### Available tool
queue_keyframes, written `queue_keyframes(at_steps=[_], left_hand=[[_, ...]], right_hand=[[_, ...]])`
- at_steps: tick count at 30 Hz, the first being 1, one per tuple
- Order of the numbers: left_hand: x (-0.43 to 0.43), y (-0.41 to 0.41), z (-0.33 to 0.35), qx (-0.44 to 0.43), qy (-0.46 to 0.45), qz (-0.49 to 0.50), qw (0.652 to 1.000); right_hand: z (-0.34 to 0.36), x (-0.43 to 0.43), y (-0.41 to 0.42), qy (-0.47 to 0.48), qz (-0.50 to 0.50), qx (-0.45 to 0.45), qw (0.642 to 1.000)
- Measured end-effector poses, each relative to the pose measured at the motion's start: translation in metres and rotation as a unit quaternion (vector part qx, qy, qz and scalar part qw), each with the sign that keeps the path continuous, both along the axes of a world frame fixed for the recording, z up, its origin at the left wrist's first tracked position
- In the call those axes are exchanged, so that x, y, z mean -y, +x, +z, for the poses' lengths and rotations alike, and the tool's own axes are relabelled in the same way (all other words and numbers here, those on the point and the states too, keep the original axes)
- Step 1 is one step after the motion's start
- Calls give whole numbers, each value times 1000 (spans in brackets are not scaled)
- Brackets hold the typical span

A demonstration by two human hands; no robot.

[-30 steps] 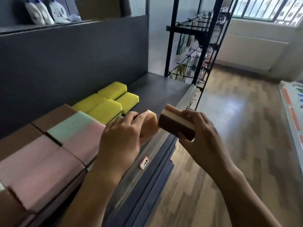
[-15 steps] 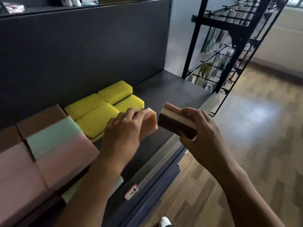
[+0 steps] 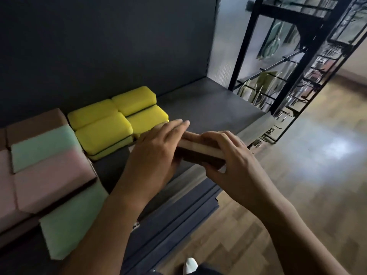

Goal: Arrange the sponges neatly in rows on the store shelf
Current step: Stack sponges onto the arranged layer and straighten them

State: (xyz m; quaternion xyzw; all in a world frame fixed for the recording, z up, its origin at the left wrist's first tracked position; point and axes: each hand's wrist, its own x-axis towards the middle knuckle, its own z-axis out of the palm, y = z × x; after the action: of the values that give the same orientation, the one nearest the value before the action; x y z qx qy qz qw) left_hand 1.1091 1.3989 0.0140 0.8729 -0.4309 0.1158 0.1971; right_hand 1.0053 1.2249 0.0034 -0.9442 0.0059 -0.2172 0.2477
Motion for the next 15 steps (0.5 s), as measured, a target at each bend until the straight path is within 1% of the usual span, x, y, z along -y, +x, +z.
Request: queue_keyframes(at_steps=[3,7,11,15], left_hand=[[2,-5,3,-3,-25,-12,1000],[-3,-11,3,-22,-50,6,999],[-7,-15,1,-10,-44,23,999],[-6,-16,-5,-22,-35,26,999]], right_hand=[[-1,3,0,3,21,2,1000],[-2,12,1,36,43,-21,998],[-7,15,2,51,41,-58,996],[-9,14,0,91,59,-56,992]])
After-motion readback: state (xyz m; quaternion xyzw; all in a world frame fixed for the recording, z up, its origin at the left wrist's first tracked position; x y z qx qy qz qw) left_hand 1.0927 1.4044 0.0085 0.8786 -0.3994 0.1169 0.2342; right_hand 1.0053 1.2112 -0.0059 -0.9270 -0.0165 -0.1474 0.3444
